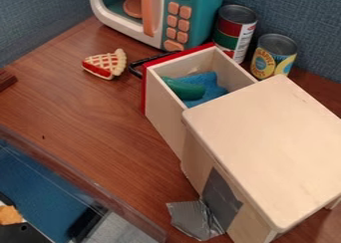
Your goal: Move green object to the left side of the table
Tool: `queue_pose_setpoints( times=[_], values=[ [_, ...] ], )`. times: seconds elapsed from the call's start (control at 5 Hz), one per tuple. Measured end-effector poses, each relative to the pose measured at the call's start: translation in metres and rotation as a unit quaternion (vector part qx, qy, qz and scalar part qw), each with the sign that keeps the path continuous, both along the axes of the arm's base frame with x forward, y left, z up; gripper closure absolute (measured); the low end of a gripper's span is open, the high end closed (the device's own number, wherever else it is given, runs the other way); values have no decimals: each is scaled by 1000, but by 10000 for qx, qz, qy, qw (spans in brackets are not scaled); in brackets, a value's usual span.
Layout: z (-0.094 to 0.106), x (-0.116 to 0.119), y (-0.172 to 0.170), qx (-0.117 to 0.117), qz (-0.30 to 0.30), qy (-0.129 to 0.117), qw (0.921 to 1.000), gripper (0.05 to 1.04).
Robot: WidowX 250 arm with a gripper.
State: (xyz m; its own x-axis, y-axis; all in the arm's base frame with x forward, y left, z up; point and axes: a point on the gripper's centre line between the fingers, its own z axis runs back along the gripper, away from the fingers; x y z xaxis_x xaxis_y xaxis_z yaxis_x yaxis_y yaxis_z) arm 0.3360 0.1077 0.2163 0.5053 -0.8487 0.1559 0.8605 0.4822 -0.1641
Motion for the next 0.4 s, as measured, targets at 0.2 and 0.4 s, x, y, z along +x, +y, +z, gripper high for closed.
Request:
queue_pose_setpoints(
  times=[0.2, 0.4],
  values=[
    [-16, 2, 0, -52, 45, 204, 9998, 84],
    [-53, -3, -26, 329, 76, 147, 9993, 83]
  ],
)
